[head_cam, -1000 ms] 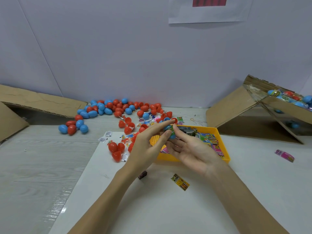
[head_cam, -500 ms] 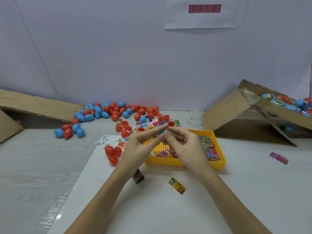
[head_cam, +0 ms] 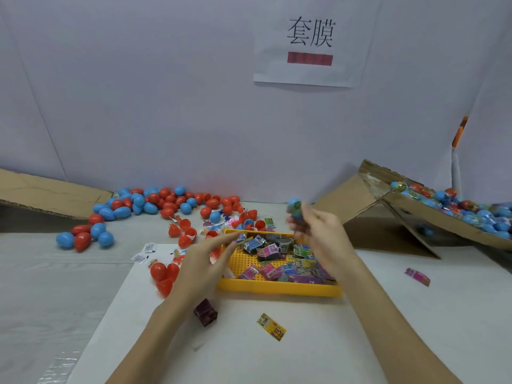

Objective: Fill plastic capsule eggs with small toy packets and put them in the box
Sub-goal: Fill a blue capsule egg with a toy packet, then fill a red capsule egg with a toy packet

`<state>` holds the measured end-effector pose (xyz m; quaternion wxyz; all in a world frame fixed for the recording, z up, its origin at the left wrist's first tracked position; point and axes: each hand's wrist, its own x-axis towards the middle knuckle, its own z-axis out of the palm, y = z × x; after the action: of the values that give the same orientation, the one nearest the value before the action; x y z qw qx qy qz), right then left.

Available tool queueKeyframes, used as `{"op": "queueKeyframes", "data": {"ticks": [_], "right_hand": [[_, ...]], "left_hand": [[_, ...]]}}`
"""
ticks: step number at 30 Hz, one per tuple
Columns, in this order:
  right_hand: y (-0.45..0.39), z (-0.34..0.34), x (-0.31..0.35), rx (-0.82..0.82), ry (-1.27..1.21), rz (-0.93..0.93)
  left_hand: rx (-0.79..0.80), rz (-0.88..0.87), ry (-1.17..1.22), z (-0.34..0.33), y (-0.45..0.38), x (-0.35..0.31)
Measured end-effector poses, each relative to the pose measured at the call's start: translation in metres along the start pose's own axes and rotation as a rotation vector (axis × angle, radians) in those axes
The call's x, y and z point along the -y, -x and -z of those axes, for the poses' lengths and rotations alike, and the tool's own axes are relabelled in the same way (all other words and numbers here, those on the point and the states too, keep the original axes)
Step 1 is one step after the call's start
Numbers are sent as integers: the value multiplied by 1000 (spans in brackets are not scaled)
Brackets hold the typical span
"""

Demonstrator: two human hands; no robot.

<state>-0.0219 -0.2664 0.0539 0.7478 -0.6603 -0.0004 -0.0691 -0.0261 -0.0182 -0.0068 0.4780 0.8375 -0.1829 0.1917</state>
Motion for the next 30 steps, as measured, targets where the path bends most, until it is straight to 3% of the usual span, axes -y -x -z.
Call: {"op": "queueKeyframes", "data": {"ticks": [3, 5, 10, 16, 21, 25, 28, 30], "right_hand": [[-42, 39, 52, -178, -701, -31], [-60, 53, 72, -232, -807, -53], [-41, 33, 31, -62, -459, -214], [0, -17, -32, 143, -317, -305], [0, -26, -45, 204, -247, -263], [-1, -21, -48, 214, -274, -241], [-2, -21, -50, 214, -280, -246], [-3, -21, -50, 211, -283, -250]], "left_hand": [[87, -72, -292, -5, 0, 6], [105, -62, -322, -6, -1, 8], [110, -78, -342, -6, -1, 12], [102, -88, -339, -3, 0, 15], [74, -110, -410, -2, -3, 16], [159, -134, -510, -1, -14, 16], [174, -16, -307, 3, -40, 19], [82, 48, -337, 10, -65, 32]]}}
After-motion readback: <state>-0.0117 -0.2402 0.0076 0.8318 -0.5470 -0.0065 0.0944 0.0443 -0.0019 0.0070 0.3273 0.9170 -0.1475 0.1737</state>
